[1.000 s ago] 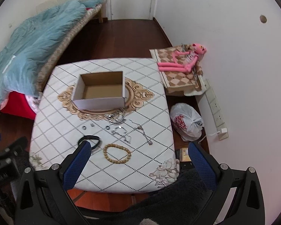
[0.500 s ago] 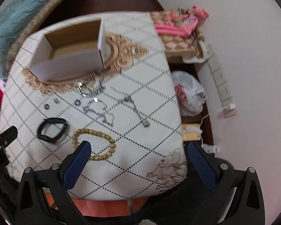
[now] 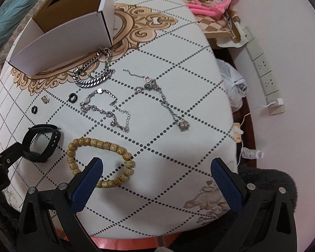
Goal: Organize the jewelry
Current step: 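Grasp the black watch band with the left tool while the right tool grasps the wooden bead bracelet, then carry the watch band and bead bracelet with both tools into the cardboard box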
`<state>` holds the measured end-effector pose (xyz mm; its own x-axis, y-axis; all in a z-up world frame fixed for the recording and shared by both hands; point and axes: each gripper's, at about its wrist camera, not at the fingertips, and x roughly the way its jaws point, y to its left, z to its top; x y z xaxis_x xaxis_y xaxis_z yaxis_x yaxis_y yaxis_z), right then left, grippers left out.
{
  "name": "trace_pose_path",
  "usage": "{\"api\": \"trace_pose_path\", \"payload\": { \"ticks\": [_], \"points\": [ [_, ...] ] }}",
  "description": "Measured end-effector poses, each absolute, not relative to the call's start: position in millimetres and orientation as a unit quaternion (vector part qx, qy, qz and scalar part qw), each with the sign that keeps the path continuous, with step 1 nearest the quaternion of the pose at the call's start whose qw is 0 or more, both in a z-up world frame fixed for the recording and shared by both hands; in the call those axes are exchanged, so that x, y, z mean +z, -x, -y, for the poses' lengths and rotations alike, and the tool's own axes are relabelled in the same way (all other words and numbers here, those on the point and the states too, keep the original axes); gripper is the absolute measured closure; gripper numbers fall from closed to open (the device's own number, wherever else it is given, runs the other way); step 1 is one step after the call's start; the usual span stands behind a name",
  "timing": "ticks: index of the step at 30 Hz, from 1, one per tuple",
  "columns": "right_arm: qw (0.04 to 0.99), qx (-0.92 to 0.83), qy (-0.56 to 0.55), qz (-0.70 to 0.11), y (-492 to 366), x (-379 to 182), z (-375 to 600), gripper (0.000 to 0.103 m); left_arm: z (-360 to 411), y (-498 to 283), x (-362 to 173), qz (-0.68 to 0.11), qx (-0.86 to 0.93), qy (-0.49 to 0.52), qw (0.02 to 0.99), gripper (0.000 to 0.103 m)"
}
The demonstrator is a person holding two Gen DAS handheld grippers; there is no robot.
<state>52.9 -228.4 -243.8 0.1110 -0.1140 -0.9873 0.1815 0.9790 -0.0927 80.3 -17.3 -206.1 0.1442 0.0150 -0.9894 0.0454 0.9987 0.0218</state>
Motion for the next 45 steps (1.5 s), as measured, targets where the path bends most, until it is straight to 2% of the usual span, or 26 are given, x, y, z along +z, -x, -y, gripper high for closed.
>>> {"api": "trace_pose_path", "payload": {
  "ticks": [5,9,11,15,19,21,28,32,40,45],
  "points": [
    [0.744,-0.095,-0.039,-0.660,-56.2,-258.7,228.3,0.005,16.2,-83.9,-210.2,-0.650,-0.037,0.005,0.759,0.004],
    [0.742,-0.091,-0.055,-0.662,-56.9,-265.4,231.1,0.012,17.1,-88.7,-217.5,-0.656,-0.047,0.016,0.753,0.033],
    [0.740,-0.089,-0.063,-0.664,-60.0,-271.2,236.7,0.015,18.8,-91.5,-222.6,-0.661,-0.048,0.015,0.749,0.039],
    [0.740,-0.087,-0.074,-0.663,-59.0,-273.1,237.3,0.021,18.1,-93.6,-231.9,-0.668,-0.060,0.019,0.741,0.065],
    [0.743,-0.086,-0.064,-0.660,-56.9,-271.8,235.6,0.029,18.3,-95.2,-232.5,-0.667,-0.062,0.011,0.743,0.075],
    [0.747,-0.082,-0.060,-0.657,-55.0,-269.1,232.1,0.037,23.4,-91.3,-230.1,-0.664,-0.067,0.011,0.745,0.090],
    [0.759,-0.068,-0.046,-0.646,-49.3,-260.8,213.4,0.062,32.7,-85.7,-231.0,-0.661,-0.062,-0.005,0.748,0.095],
    [0.763,-0.065,-0.040,-0.642,-48.2,-257.6,205.4,0.091,37.5,-80.2,-231.7,-0.660,-0.062,-0.005,0.749,0.098],
    [0.773,-0.061,-0.073,-0.628,-47.5,-247.8,209.5,0.094,32.0,-76.3,-228.9,-0.649,-0.062,-0.003,0.758,0.100],
    [0.790,-0.049,-0.087,-0.604,-49.3,-224.5,211.7,0.094,28.6,-64.7,-206.2,-0.631,-0.069,-0.007,0.773,0.100]
  ]
}}
